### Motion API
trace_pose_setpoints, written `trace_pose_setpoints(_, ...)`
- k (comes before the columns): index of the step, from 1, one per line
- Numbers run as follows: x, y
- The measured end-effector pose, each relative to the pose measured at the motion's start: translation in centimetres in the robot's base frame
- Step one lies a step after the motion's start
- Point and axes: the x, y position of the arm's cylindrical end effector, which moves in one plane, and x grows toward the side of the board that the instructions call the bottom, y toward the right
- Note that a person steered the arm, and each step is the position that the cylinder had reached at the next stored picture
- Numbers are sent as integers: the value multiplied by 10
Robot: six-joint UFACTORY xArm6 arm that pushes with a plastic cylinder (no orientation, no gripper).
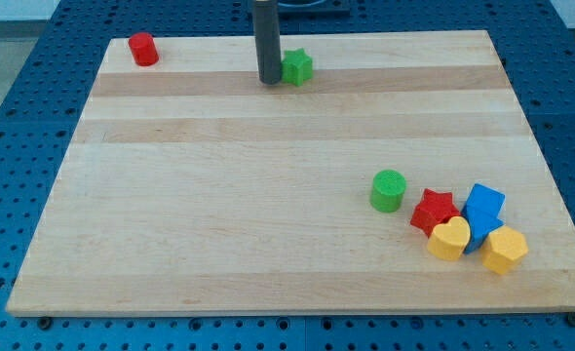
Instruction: Place the green star at the top center of the board
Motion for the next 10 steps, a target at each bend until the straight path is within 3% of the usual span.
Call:
trace_pose_setpoints(3,-22,13)
trace_pose_setpoints(4,28,10)
trace_pose_setpoints(5,36,53)
trace_pose_setpoints(7,-15,71)
trace_pose_setpoints(8,-18,71)
trace_pose_setpoints(9,0,71)
trace_pose_setpoints(10,47,71)
